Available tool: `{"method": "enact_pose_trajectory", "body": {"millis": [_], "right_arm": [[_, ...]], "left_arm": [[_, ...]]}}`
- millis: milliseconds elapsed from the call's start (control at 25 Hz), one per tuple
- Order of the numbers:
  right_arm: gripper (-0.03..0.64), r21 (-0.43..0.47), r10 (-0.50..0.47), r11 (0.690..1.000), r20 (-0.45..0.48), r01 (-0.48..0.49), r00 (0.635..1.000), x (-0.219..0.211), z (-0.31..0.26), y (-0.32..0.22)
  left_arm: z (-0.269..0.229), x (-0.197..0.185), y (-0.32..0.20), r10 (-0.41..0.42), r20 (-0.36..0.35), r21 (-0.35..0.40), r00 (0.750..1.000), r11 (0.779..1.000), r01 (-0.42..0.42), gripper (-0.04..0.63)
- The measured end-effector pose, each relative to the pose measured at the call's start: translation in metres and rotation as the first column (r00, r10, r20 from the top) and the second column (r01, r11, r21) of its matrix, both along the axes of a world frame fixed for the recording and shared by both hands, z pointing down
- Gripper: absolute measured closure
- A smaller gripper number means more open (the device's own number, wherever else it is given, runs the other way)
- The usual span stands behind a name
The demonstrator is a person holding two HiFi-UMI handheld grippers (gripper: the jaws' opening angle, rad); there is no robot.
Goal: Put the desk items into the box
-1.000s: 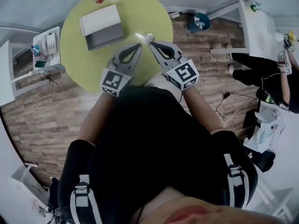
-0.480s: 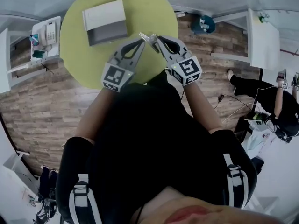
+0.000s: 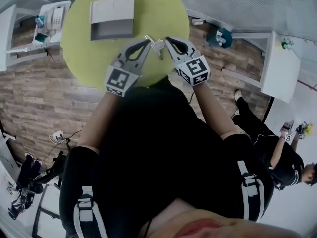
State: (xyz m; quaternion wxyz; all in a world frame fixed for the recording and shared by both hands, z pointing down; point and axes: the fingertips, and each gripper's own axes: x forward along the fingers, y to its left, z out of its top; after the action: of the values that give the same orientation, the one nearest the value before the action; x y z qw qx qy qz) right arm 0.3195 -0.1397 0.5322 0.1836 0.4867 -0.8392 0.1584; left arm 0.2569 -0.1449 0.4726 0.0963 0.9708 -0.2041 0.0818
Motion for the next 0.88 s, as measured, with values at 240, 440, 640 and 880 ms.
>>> {"method": "enact_pose_trajectory", "body": {"millis": [240, 440, 640, 880], "right_arm": [[0.598, -0.098, -0.094, 0.991, -0.015, 0.092, 0.995, 0.019, 0.05, -0.004], [0.598, -0.204, -0.162, 0.967, -0.017, 0.155, 0.987, 0.023, 0.098, -0.002], [0.598, -0.308, -0.215, 0.931, -0.024, 0.197, 0.976, 0.02, 0.142, 0.003], [0.597, -0.418, -0.256, 0.883, -0.051, 0.212, 0.965, 0.022, 0.192, 0.011]], "left_arm": [[0.011, 0.02, 0.003, -0.1, 0.001, 0.023, 0.995, 0.995, 0.1, 0.581], [0.026, 0.032, 0.009, -0.159, -0.017, 0.061, 0.987, 0.985, 0.16, 0.581], [0.04, 0.035, 0.018, -0.212, -0.026, 0.077, 0.977, 0.974, 0.213, 0.581], [0.057, 0.037, 0.027, -0.283, -0.016, 0.057, 0.959, 0.957, 0.283, 0.582]]}}
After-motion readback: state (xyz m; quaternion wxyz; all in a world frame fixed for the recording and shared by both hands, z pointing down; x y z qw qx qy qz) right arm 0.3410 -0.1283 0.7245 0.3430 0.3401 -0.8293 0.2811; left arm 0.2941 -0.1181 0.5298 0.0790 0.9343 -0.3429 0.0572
